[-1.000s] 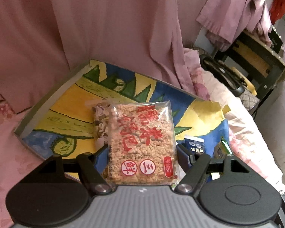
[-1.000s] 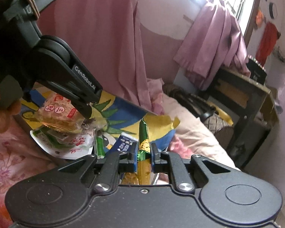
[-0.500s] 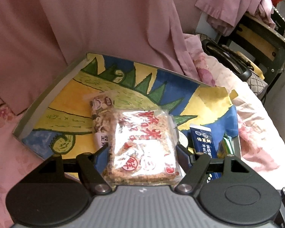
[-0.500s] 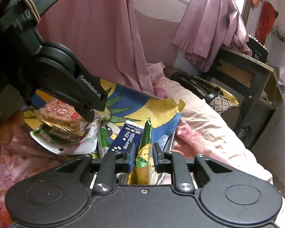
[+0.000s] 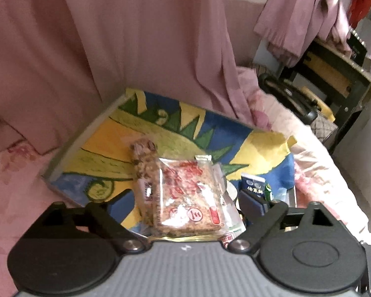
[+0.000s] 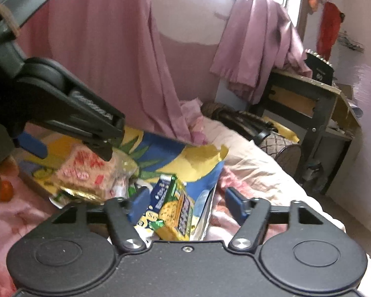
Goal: Organize snacks
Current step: 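Open both tools to drop the rice-cracker bag and green stick into the lid, then withdraw both tools from the lid toward the orange and jelly-snack bag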
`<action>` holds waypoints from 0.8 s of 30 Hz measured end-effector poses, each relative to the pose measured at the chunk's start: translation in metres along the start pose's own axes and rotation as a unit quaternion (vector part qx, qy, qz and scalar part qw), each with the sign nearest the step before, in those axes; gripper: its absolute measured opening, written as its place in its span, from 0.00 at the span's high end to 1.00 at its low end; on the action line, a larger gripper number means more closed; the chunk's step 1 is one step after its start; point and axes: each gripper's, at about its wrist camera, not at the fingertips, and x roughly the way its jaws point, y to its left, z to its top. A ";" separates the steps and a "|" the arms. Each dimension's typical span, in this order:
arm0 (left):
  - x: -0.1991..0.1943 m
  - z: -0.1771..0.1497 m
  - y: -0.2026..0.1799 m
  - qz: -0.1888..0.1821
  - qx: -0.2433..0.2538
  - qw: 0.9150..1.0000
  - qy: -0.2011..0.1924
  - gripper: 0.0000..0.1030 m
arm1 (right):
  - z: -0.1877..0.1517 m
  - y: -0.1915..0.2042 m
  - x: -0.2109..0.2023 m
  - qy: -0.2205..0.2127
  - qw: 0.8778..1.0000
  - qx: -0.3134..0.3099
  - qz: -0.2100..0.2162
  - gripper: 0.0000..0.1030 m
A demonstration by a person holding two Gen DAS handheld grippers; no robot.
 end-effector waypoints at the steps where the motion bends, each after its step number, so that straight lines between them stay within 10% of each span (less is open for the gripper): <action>1: -0.007 -0.001 0.002 0.001 -0.001 1.000 -0.008 0.05 | 0.001 -0.002 -0.005 -0.006 1.000 0.005 0.000 0.25; 10: -0.075 -0.019 0.038 0.000 -0.045 0.997 -0.069 0.01 | 0.010 -0.011 -0.063 -0.080 0.996 0.030 -0.001 0.02; 24: -0.165 -0.096 0.098 0.044 -0.029 0.990 -0.130 0.00 | 0.004 -0.006 -0.160 -0.120 0.990 0.056 0.038 0.01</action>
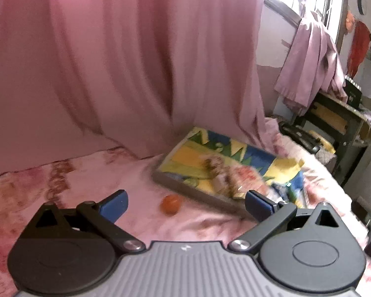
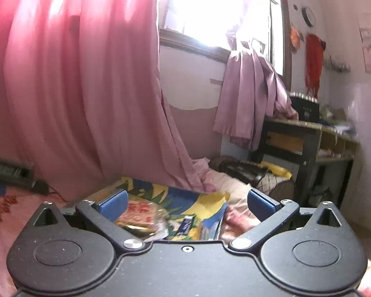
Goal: Organize snacks
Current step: 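Withdraw both tools from the lid toward the orange and jelly-snack bag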
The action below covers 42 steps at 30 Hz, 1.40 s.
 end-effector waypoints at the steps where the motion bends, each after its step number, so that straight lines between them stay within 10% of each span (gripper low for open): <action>1: -0.004 -0.005 0.005 0.005 0.000 1.000 0.001 0.00 | -0.001 0.001 -0.005 0.002 1.000 0.008 0.001 0.01; 19: -0.067 -0.052 0.034 0.027 0.055 0.998 0.010 0.00 | -0.023 0.030 -0.061 0.052 0.997 0.045 0.017 0.01; 42: -0.050 -0.066 0.037 0.053 0.074 0.991 0.096 0.00 | -0.061 0.066 -0.046 0.184 0.981 0.003 0.052 0.01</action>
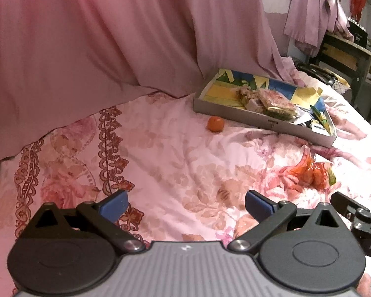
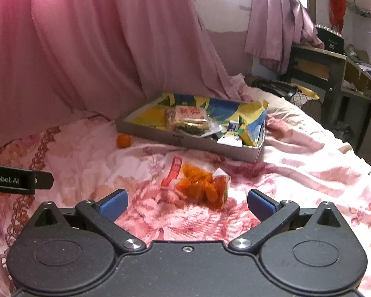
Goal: Organize snacks
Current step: 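Withdraw both tools from the lid toward the orange and jelly-snack bag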
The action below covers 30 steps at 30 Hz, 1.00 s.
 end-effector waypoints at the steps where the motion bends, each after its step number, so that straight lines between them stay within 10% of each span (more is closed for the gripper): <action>1: 0.001 0.000 -0.001 0.000 0.002 1.000 0.002 0.00 | -0.001 0.001 0.002 0.005 1.000 -0.002 0.000 0.01; 30: 0.027 0.012 -0.014 -0.016 0.057 0.998 0.024 0.00 | 0.007 -0.014 0.038 0.092 0.995 0.029 0.013 0.01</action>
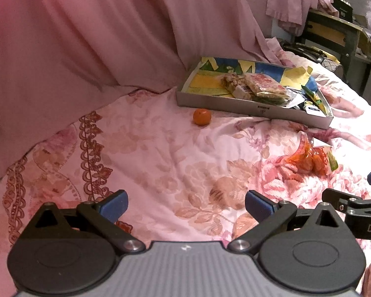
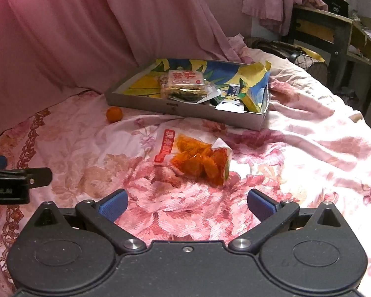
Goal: Organize snacks
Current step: 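Withdraw both tools from the lid toward the orange and jelly-snack bag, then grasp the small orange with the left tool while the right tool grasps the orange jelly bag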
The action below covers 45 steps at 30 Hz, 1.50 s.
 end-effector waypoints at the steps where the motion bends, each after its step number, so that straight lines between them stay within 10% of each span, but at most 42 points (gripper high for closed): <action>1: 0.002 0.001 0.000 0.000 -0.002 1.000 0.002 0.00 | 0.000 0.000 0.000 0.000 1.000 -0.001 0.001 0.01; 45: 0.098 0.047 0.009 -0.047 0.039 0.997 -0.042 0.00 | 0.043 -0.040 0.080 0.057 0.986 -0.156 0.021 0.01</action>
